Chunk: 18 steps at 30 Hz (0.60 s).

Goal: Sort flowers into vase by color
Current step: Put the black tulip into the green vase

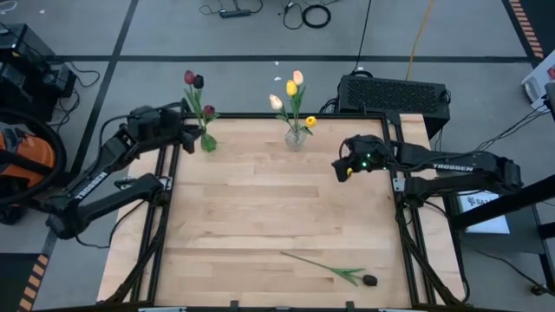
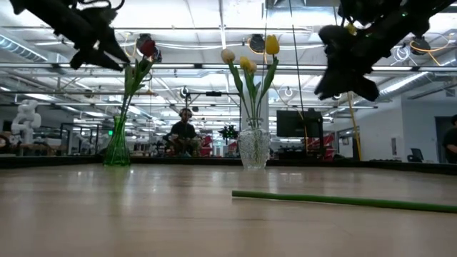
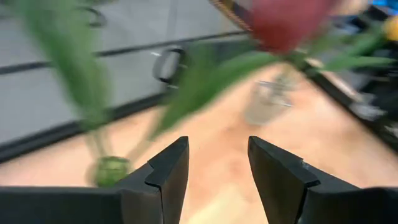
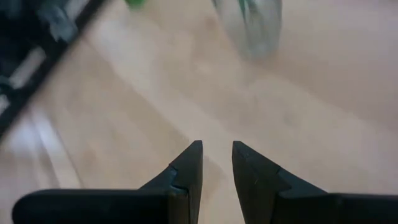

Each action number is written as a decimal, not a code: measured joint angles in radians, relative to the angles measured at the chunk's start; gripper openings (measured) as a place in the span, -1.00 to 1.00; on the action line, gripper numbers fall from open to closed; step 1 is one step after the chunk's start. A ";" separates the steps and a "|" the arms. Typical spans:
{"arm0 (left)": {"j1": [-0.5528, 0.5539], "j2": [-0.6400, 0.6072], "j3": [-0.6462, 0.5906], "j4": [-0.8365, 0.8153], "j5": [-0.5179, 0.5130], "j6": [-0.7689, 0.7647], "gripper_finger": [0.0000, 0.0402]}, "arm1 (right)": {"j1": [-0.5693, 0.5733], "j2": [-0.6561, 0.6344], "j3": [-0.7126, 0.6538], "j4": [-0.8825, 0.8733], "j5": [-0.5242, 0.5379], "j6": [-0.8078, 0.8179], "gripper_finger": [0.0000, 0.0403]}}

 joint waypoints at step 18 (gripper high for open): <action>-0.741 0.258 0.022 0.387 -0.270 -0.228 -0.40 | 0.075 -0.289 0.000 -0.293 -0.017 -0.031 -0.61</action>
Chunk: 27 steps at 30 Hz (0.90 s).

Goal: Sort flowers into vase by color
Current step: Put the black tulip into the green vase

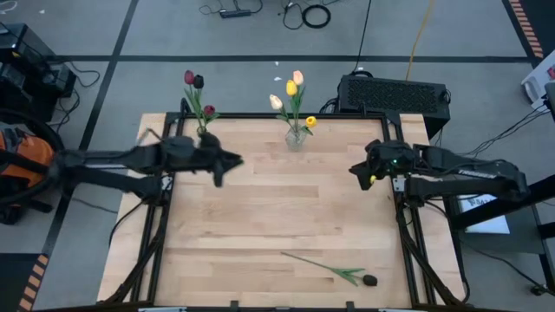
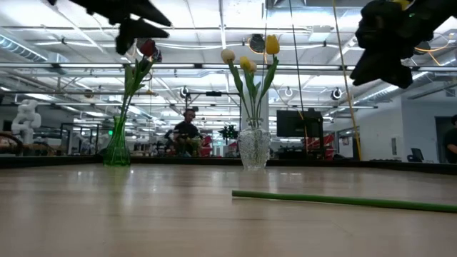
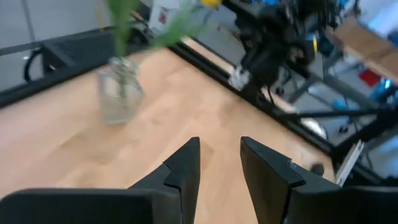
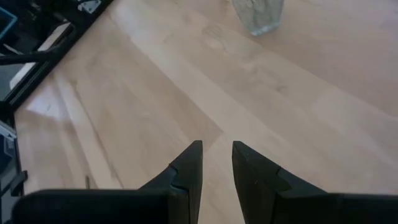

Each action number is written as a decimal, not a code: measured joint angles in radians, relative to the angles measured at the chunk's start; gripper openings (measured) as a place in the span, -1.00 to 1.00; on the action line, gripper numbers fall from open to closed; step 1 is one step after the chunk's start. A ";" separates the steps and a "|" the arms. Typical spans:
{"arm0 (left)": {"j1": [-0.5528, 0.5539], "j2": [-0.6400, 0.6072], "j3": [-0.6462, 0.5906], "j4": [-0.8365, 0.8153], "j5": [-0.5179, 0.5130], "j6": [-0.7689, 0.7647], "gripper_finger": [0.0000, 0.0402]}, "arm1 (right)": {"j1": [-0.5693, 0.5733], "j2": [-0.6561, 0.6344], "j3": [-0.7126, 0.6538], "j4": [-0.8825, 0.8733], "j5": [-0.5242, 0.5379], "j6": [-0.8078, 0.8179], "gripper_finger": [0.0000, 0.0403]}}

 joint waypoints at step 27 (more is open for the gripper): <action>-0.314 0.880 0.430 0.648 -0.021 0.263 -0.35 | 0.000 -0.059 0.000 -0.126 -0.154 -0.088 -0.61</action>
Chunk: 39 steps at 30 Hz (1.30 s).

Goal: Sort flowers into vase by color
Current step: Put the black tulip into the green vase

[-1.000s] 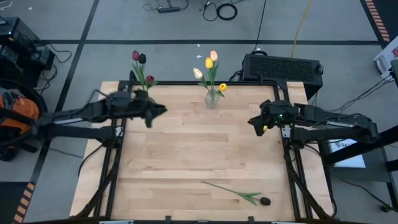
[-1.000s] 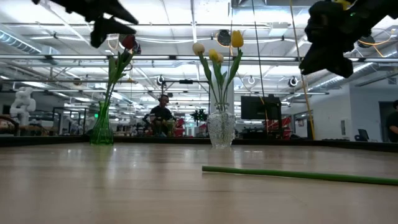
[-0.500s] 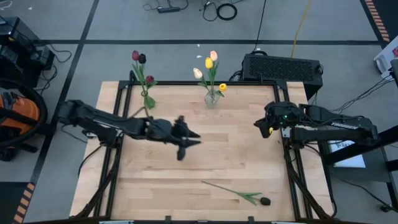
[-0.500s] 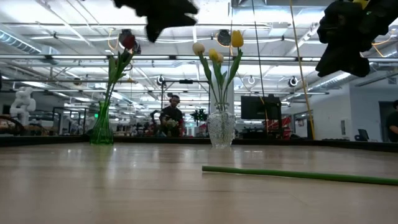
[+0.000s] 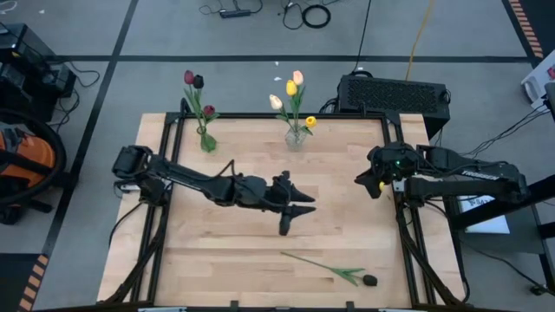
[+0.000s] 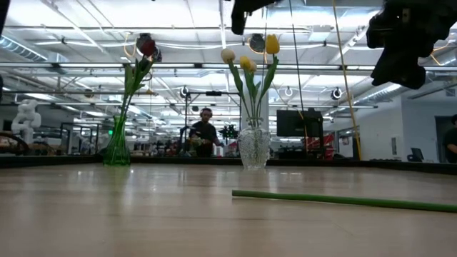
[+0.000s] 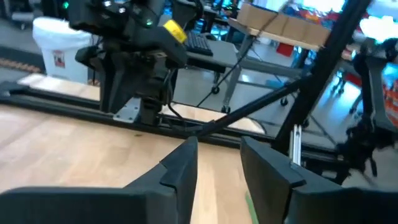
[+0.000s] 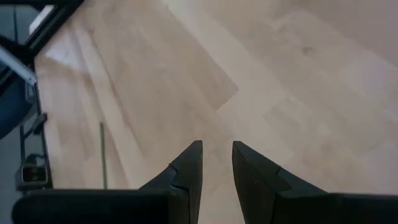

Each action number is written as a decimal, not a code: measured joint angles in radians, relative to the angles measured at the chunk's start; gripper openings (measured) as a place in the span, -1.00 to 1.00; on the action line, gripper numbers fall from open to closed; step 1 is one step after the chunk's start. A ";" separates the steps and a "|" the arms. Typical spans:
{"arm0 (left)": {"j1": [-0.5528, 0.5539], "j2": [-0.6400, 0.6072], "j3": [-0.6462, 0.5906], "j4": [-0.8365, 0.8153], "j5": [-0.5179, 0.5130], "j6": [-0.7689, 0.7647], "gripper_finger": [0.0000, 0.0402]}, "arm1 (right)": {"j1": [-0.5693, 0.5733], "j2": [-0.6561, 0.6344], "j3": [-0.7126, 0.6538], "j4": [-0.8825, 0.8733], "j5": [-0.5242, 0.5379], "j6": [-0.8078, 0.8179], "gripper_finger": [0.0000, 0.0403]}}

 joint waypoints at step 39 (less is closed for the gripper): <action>-0.087 0.510 0.582 -0.504 0.067 0.257 0.07 | 0.000 -0.088 0.000 -0.179 -0.054 0.010 -0.61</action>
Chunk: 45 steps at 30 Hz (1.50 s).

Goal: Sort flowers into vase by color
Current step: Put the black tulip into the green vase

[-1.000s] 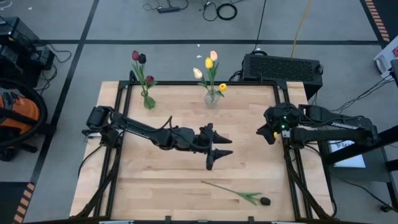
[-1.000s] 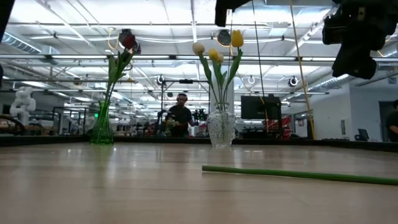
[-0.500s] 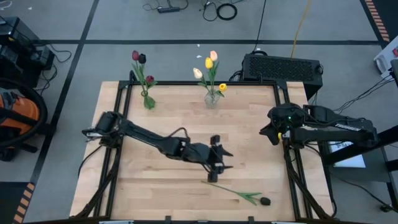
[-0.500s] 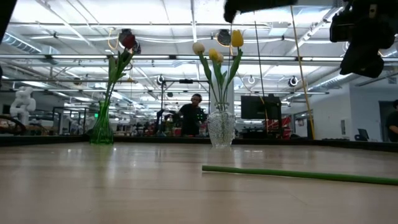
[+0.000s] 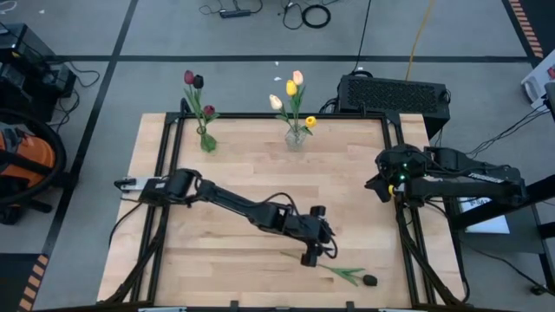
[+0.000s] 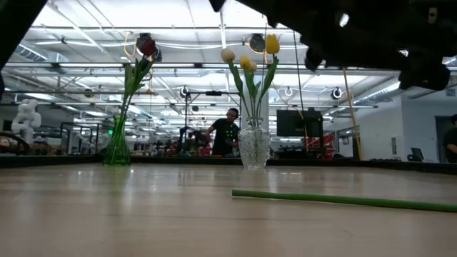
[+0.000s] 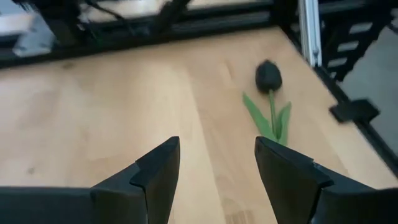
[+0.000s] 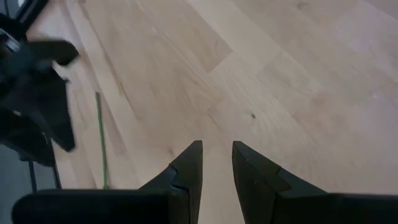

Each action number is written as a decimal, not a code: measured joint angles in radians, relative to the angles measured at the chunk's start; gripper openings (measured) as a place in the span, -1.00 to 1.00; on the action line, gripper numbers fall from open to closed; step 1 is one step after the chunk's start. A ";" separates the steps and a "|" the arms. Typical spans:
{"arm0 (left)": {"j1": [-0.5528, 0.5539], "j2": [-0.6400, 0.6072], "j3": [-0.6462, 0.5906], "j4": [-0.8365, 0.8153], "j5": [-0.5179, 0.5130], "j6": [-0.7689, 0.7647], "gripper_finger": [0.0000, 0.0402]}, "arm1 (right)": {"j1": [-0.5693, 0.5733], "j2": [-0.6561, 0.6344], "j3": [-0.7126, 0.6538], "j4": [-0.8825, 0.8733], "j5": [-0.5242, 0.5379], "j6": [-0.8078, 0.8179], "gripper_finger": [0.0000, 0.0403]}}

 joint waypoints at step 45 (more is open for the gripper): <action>-0.104 0.323 0.267 0.007 -0.023 -0.028 0.07 | 0.000 -0.001 0.000 0.055 0.029 0.235 -0.61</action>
